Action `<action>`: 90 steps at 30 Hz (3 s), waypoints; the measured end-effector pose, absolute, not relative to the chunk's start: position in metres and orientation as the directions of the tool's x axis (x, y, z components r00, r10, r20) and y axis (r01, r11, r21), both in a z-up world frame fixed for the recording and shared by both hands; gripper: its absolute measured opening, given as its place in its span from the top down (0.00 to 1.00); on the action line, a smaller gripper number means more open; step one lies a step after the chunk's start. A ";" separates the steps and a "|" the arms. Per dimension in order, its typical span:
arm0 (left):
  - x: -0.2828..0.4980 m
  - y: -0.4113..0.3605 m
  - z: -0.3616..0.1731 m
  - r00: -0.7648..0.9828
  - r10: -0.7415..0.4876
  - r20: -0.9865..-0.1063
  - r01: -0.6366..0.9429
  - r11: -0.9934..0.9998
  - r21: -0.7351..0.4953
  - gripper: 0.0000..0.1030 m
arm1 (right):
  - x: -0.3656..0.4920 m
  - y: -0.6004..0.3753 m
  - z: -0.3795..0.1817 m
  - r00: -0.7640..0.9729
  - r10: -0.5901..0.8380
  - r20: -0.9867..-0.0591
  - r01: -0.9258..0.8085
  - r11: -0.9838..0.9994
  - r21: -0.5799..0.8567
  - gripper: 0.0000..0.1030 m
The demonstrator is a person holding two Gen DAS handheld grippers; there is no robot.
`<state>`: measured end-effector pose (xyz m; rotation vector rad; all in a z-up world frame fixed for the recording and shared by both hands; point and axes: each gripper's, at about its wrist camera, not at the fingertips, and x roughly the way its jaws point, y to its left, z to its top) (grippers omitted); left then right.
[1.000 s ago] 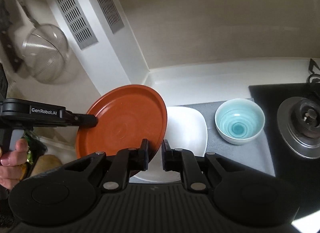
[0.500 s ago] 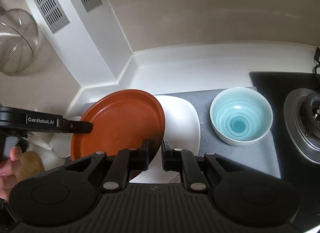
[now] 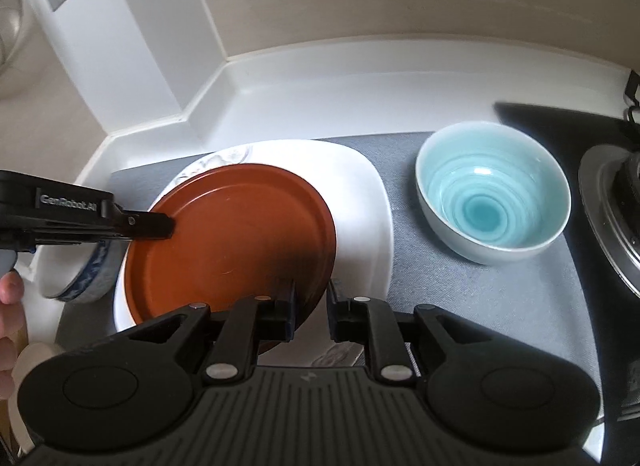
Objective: Organize plates and bowls
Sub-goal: 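Lower the terracotta plate onto the white plates and open both grippers, then withdraw both grippers and move them toward the large white bowl, then close both grippers on the rim of the large white bowl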
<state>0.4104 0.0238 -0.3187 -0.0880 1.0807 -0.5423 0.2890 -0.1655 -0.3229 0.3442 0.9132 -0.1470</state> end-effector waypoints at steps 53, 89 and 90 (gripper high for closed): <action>0.221 0.117 -0.178 0.602 0.036 -0.798 0.005 0.999 0.048 0.04 | 0.151 -0.133 -0.197 0.650 0.292 -0.702 -0.211 0.956 0.202 0.00; 0.380 0.204 -0.302 0.447 -0.341 -0.827 0.105 0.938 -0.330 0.70 | 0.345 -0.024 -0.282 0.564 0.322 -0.760 -0.039 0.930 0.365 0.44; 0.380 0.203 -0.302 0.448 -0.345 -0.825 0.111 0.937 -0.332 0.72 | 0.346 -0.023 -0.284 0.564 0.317 -0.763 -0.044 0.933 0.356 0.44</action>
